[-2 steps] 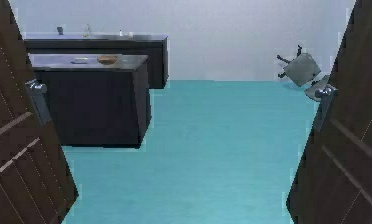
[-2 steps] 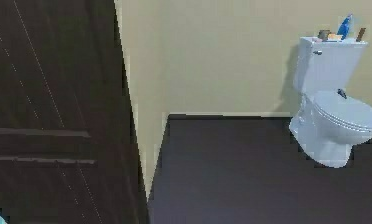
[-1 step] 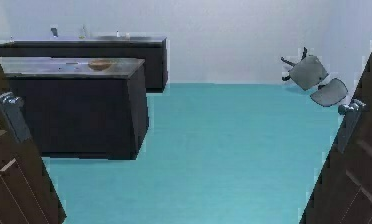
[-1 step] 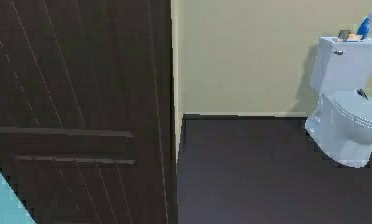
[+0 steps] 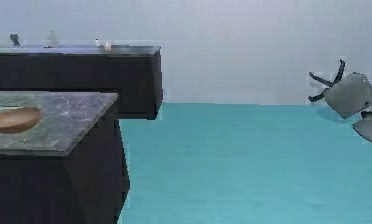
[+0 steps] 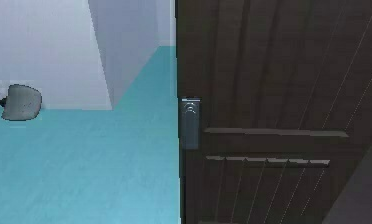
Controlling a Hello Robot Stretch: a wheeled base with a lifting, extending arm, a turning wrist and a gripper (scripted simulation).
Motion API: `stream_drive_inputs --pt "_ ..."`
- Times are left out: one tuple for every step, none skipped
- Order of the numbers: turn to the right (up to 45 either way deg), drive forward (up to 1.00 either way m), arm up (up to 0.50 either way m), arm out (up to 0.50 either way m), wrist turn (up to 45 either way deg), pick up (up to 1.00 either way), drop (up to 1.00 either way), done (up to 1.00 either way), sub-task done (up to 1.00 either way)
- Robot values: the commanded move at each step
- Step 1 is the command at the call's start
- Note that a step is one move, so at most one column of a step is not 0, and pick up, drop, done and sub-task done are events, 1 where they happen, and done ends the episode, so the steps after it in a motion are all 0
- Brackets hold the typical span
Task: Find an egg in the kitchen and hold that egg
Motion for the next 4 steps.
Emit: stream_drive_inputs --pt "3.0 0.0 0.0 0.0 0.0 0.0 0.0 0.0 0.0" --pt "0.0 1.0 0.0 0.0 0.0 0.0 0.0 0.0 0.0" --pt "0.0 0.5 0.0 0.0 0.0 0.0 0.0 0.0 0.0" --pt "-30.0 0.0 0.0 0.0 0.0 0.0 0.0 0.0 0.0"
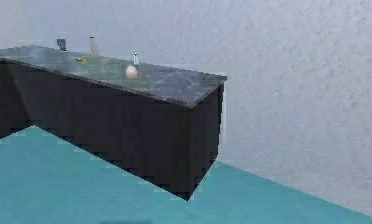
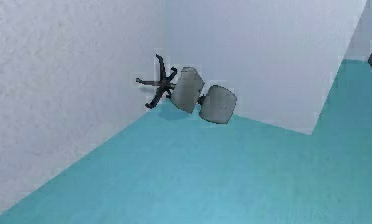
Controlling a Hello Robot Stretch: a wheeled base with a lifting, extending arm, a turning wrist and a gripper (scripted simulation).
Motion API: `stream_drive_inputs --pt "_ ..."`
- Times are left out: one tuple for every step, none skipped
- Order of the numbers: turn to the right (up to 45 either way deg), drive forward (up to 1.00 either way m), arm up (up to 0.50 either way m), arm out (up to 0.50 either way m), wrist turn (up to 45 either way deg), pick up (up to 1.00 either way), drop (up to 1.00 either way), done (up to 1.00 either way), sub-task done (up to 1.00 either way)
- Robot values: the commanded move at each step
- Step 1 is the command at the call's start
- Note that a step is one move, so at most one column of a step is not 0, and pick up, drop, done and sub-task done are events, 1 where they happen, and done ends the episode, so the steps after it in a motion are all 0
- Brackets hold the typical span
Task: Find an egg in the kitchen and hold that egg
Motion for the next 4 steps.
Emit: stream_drive_inputs --pt "0.0 0.45 0.0 0.0 0.0 0.0 0.0 0.0 0.0" --pt "-45.0 0.0 0.0 0.0 0.0 0.0 0.0 0.0 0.0" --pt "-45.0 0.0 0.0 0.0 0.0 0.0 0.0 0.0 0.0" --pt "-18.0 0.0 0.0 0.0 0.0 0.0 0.0 0.0 0.0"
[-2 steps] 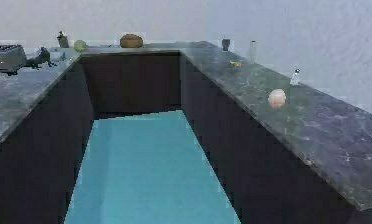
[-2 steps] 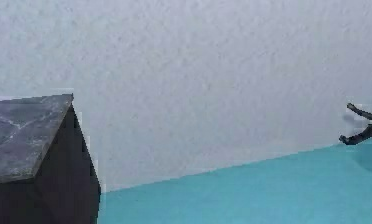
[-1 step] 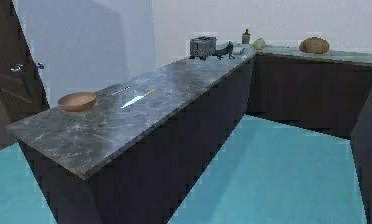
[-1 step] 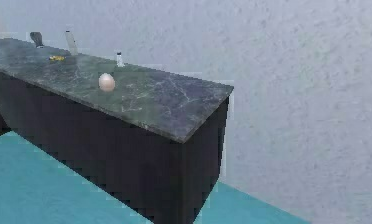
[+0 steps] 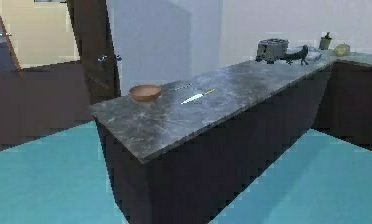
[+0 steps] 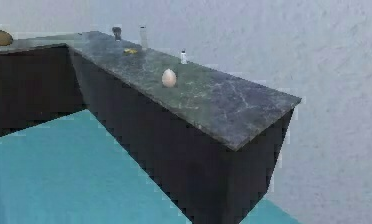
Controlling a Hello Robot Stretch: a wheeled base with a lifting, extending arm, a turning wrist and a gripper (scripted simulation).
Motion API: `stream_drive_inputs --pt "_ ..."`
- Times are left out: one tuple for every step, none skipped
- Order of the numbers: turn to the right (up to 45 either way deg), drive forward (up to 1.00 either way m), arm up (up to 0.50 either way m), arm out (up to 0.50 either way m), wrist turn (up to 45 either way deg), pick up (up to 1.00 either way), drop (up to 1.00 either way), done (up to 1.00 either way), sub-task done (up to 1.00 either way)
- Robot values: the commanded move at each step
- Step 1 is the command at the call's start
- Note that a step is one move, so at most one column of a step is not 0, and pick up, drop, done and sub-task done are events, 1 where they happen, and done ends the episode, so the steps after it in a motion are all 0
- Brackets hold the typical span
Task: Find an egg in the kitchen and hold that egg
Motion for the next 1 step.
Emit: stream_drive_inputs --pt "45.0 0.0 0.0 0.0 0.0 0.0 0.0 0.0 0.0"
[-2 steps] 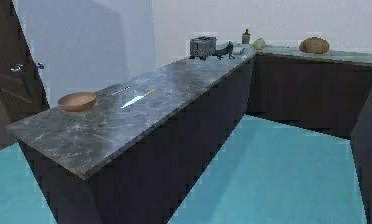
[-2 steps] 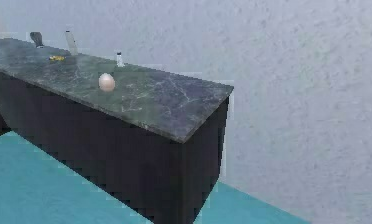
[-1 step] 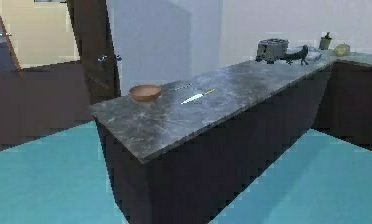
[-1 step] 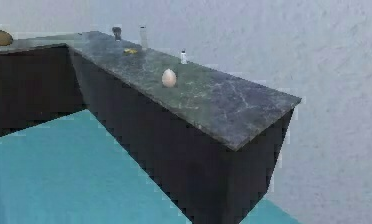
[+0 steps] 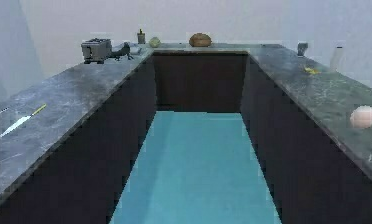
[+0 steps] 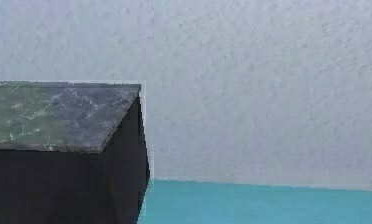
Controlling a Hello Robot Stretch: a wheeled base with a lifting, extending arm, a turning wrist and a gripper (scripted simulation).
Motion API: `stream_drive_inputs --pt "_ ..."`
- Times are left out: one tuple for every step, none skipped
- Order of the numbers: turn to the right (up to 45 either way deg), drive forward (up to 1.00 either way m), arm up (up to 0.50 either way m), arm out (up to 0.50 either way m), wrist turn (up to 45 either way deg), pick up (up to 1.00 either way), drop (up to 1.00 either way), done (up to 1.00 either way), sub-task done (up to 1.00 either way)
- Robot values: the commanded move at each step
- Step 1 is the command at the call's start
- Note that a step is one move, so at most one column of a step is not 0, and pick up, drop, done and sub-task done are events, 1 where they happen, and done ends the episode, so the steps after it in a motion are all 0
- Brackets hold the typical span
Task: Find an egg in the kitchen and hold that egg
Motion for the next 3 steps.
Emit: stream_drive_inputs --pt "30.0 0.0 0.0 0.0 0.0 0.0 0.0 0.0 0.0" --pt "0.0 0.6 0.0 0.0 0.0 0.0 0.0 0.0 0.0" --pt "-45.0 0.0 0.0 0.0 0.0 0.0 0.0 0.0 0.0"
